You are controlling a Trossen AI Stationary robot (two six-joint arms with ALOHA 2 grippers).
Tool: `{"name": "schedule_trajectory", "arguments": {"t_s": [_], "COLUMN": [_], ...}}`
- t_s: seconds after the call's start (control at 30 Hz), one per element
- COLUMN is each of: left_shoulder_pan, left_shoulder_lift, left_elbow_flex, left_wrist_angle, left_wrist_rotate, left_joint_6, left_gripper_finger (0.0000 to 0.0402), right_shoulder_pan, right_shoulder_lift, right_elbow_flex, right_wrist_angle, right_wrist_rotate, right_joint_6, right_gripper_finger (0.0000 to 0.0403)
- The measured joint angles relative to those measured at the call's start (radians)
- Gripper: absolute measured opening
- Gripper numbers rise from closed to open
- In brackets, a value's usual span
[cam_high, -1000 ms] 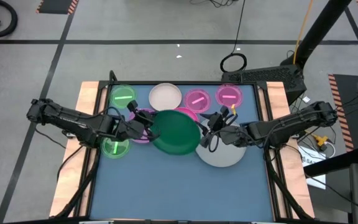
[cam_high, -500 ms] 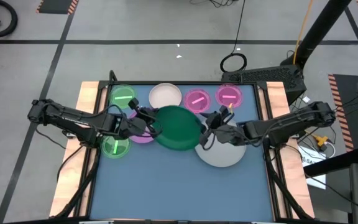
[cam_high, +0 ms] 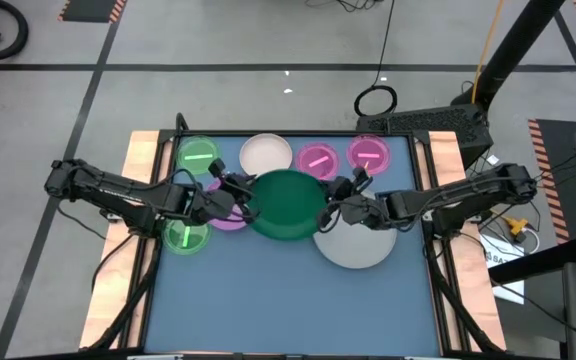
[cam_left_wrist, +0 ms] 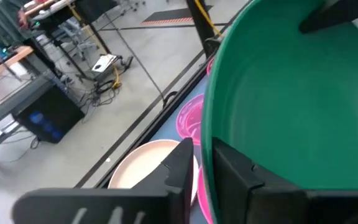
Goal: Stack plastic plates
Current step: Stack the green plate on top of the gray plate
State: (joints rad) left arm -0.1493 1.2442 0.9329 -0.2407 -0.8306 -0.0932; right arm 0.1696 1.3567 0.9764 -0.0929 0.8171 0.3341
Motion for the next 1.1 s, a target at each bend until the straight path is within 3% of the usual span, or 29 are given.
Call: {"name": "schedule_trajectory", "arguments": {"t_s": [0.17,0.33,0.63,0.9,1.1], "left_shoulder_pan": [0.004,0.005,0.01,0.036,0.038], "left_shoulder_lift": [-0.001,-0.001,-0.002,-0.002,-0.002], "left_elbow_flex": [0.015,0.053,0.09,0.09,0.09], "left_wrist_angle": [0.011,-0.016,-0.049,-0.07,-0.116], "left_wrist_rotate": [0.084,0.094,0.082,0.083,0.085], "left_joint_6": [0.076,0.158,0.323,0.334,0.294], "left_gripper_finger": [0.0097,0.015,0.0249,0.0262,0.0262], "right_shoulder_pan": [-0.012,-0.035,-0.152,-0.319,-0.416], "right_shoulder_lift": [-0.001,-0.022,-0.148,-0.282,-0.35], "right_elbow_flex": [0.0,0.0,-0.001,0.0,-0.035], "right_wrist_angle": [-0.003,-0.028,-0.343,-0.718,-0.787], "right_wrist_rotate": [-0.073,-0.161,-0.462,-0.606,-0.657], "right_joint_6": [0.022,0.056,0.172,0.253,0.255], "right_gripper_finger": [0.0009,0.0006,0.0004,0.0003,0.0003]}}
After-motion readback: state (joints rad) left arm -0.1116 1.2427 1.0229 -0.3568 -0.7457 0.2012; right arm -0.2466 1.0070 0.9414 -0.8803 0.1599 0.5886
